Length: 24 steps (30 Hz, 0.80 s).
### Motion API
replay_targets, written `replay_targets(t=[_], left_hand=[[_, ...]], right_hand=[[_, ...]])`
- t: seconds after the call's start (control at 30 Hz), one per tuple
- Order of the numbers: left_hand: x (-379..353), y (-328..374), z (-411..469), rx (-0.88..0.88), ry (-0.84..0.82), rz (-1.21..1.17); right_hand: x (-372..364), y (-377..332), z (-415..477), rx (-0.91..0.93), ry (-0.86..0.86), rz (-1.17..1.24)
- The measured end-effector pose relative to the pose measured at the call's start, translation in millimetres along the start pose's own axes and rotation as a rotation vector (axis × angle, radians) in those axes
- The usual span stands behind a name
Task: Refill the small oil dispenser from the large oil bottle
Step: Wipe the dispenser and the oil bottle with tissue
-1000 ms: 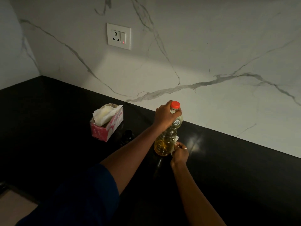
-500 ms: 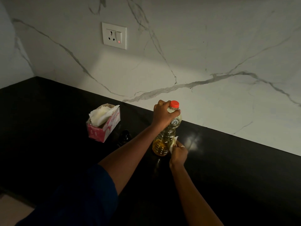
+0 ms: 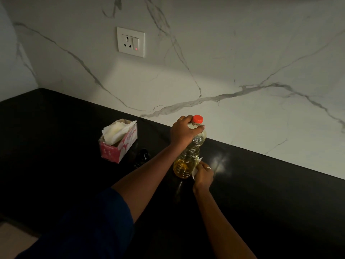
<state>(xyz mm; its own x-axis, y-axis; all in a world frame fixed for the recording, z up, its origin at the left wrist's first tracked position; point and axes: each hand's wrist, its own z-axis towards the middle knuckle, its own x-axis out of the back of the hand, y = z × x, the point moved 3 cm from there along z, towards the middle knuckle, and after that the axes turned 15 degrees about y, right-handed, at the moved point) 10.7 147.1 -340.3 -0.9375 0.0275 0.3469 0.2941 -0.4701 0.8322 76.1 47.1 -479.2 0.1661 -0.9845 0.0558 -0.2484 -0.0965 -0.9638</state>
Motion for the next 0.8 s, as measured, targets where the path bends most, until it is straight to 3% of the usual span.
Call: replay_targets(t=[0.3,0.6,0.8], left_hand=[[-0.4,-3.7,-6.2,0.114,-0.023,-0.181],[1.2,-3.7,-3.7,0.159,-0.046,-0.166],[2.3,-5.0,-1.8,0.205,0.002,-0.223]], right_hand=[[-4.5,-34.0,-10.7,0.339,-0.048,0.043],[-11.9,-37.8,-7.8,0.277,-0.117,-0.079],[-13.6,-51.9,-18.3,0.237,-0.158,0.088]])
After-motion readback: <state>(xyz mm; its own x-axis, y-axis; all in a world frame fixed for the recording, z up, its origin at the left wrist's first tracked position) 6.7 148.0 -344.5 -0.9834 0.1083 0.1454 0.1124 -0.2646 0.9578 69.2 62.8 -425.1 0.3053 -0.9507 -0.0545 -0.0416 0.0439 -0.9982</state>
